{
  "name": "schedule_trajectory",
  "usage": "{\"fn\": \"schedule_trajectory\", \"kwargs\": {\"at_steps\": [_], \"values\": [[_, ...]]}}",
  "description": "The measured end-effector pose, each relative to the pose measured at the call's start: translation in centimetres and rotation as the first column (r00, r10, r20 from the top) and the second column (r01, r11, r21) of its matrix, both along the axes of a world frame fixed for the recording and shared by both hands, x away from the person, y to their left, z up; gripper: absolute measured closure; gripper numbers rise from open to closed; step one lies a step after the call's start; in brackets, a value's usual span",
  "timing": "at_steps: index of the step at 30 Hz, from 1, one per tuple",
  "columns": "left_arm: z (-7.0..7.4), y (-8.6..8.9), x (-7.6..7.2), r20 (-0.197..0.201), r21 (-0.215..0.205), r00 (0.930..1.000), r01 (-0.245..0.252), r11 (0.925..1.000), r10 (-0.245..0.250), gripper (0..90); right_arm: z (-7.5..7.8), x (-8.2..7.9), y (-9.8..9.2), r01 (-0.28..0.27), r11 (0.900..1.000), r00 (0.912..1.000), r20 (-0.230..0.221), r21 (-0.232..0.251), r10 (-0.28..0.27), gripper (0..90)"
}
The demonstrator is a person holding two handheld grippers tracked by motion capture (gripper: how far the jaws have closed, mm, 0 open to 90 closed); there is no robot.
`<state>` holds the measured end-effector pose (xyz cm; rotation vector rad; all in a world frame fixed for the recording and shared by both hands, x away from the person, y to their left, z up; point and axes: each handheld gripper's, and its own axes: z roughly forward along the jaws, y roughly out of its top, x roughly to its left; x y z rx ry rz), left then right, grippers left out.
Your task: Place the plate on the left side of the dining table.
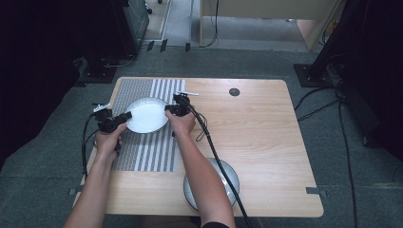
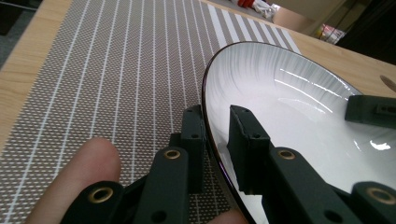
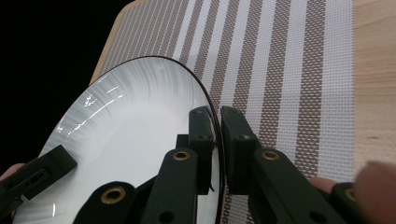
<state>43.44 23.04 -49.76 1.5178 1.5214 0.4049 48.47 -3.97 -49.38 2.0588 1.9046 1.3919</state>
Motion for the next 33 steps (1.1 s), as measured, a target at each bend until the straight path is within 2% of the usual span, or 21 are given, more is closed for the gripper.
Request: {"fn": "schedule_trajectory", "kwargs": {"at_steps": [5,10,15,17,23,25,27,29,31,33], "values": [[-0.2,0.2,0.0,-0.004,0.009,0.9997,-0.025,0.9996,0.025,76.6,-0.3,0.2,0.5,-0.002,1.000,1.0000,0.008,0.011,0.002,84.0],[-0.9,0.4,0.2,-0.019,0.010,0.9984,-0.054,0.9985,0.054,76.0,-0.8,0.8,1.4,0.006,1.000,0.9997,0.025,-0.026,-0.005,83.7],[-1.3,0.5,0.3,-0.043,0.016,0.9976,-0.053,0.9985,0.054,75.5,-1.2,0.9,1.9,0.004,0.999,0.9994,0.033,-0.048,-0.002,83.4],[-1.5,0.2,0.3,-0.049,0.042,0.9977,-0.046,0.9981,0.048,74.9,-1.5,0.9,1.9,0.006,0.998,0.9992,0.039,-0.062,-0.004,82.9],[-1.6,0.1,0.3,-0.056,0.051,0.9973,-0.046,0.9976,0.049,73.0,-1.8,1.0,1.9,0.001,0.998,0.9983,0.058,-0.070,0.003,82.6],[-1.7,-0.2,0.3,-0.059,0.073,0.9970,-0.046,0.9963,0.050,71.2,-2.0,1.0,1.9,-0.007,0.997,0.9981,0.060,-0.073,0.012,81.9],[-1.8,-0.4,0.3,-0.056,0.084,0.9973,-0.044,0.9955,0.049,69.3,-2.1,1.0,1.8,-0.012,0.998,0.9981,0.059,-0.067,0.016,81.9],[-1.8,-0.2,0.3,-0.070,0.062,0.9971,-0.028,0.9977,0.032,66.2,-2.1,1.1,1.7,-0.017,0.999,0.9988,0.046,-0.050,0.019,81.1],[-1.9,-0.2,0.3,-0.066,0.045,0.9977,-0.013,0.9989,0.016,59.7,-2.0,1.2,1.5,-0.014,1.000,0.9996,0.023,-0.011,0.014,74.4],[-1.8,-0.2,0.3,-0.064,0.051,0.9980,-0.004,0.9987,0.007,55.3,-1.6,1.2,1.5,-0.008,1.000,0.9999,0.015,0.019,0.007,66.5]]}}
